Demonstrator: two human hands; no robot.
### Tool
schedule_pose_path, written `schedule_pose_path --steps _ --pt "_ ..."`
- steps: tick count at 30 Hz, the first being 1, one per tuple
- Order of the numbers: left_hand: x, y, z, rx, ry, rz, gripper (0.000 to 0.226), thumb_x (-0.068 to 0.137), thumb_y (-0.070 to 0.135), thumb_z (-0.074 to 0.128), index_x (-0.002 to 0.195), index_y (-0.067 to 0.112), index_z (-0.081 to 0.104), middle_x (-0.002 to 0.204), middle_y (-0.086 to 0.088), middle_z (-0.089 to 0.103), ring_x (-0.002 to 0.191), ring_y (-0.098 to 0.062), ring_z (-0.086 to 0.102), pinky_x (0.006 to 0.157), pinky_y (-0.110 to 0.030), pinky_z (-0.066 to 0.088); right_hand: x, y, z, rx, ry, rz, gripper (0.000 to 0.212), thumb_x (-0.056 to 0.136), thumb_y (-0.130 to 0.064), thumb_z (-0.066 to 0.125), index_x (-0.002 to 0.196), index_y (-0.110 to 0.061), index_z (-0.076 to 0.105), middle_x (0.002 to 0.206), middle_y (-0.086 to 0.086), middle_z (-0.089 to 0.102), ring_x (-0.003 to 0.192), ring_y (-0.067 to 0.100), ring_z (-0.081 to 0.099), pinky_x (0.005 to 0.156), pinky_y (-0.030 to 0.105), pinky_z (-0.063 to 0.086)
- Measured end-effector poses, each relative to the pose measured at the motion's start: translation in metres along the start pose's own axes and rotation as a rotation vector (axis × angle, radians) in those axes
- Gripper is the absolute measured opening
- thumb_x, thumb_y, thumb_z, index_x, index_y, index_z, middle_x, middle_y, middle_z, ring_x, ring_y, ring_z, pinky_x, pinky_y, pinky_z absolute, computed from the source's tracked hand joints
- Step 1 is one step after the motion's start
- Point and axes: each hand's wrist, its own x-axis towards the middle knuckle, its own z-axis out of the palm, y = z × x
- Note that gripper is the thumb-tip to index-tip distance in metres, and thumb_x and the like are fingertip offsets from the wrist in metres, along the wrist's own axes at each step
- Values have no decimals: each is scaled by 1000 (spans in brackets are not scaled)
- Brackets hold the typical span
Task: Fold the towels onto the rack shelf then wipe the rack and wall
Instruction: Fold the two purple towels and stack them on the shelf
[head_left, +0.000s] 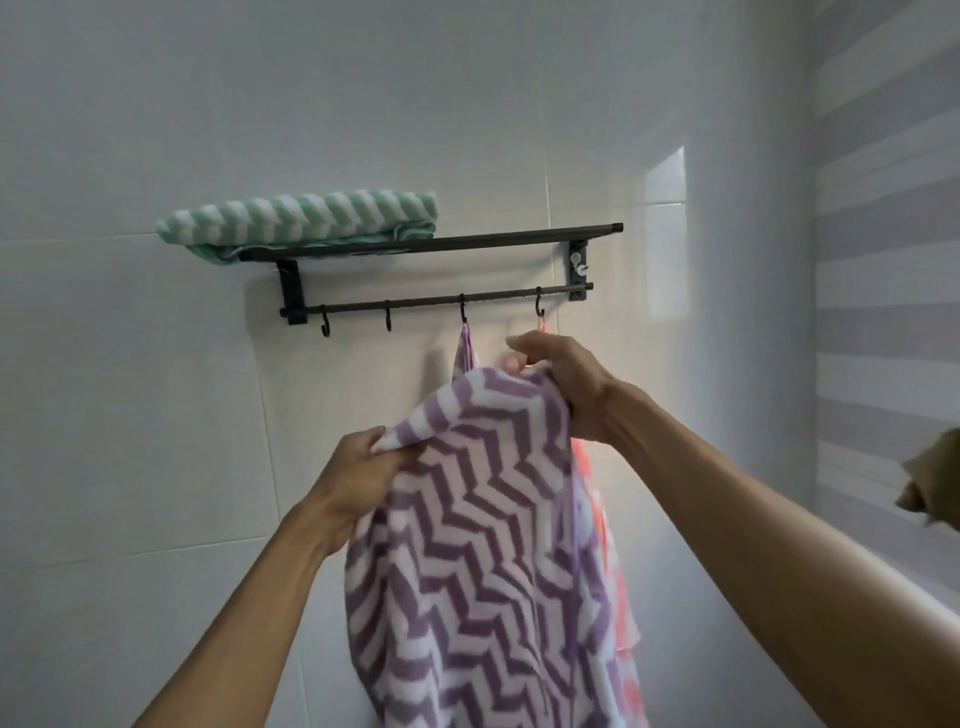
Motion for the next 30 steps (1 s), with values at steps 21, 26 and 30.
schedule_pose_path --steps 21,26,30 --pt "6 -4 -10 528 77 32 45 75 41 85 79 -1 70 78 -14 73 69 -27 69 72 -48 59 21 36 7 -425 171 -186 15 97 -24 63 97 -9 67 88 6 65 71 17 63 54 27 56" --pt "-9 -36 -28 418 82 -117 40 74 46 84 86 9 74 83 -3 78 74 -23 75 73 -40 63 28 37 -6 -497 453 -278 11 92 -19 65 83 -17 69 79 -2 65 77 18 63 63 23 49" --pt "-26 -59 -62 346 162 -163 37 79 38 81 73 6 62 72 -6 70 65 -21 63 61 -29 48 30 30 -46 -505 723 -171 13 86 -18 61 86 -14 74 92 11 72 89 29 67 79 34 57"
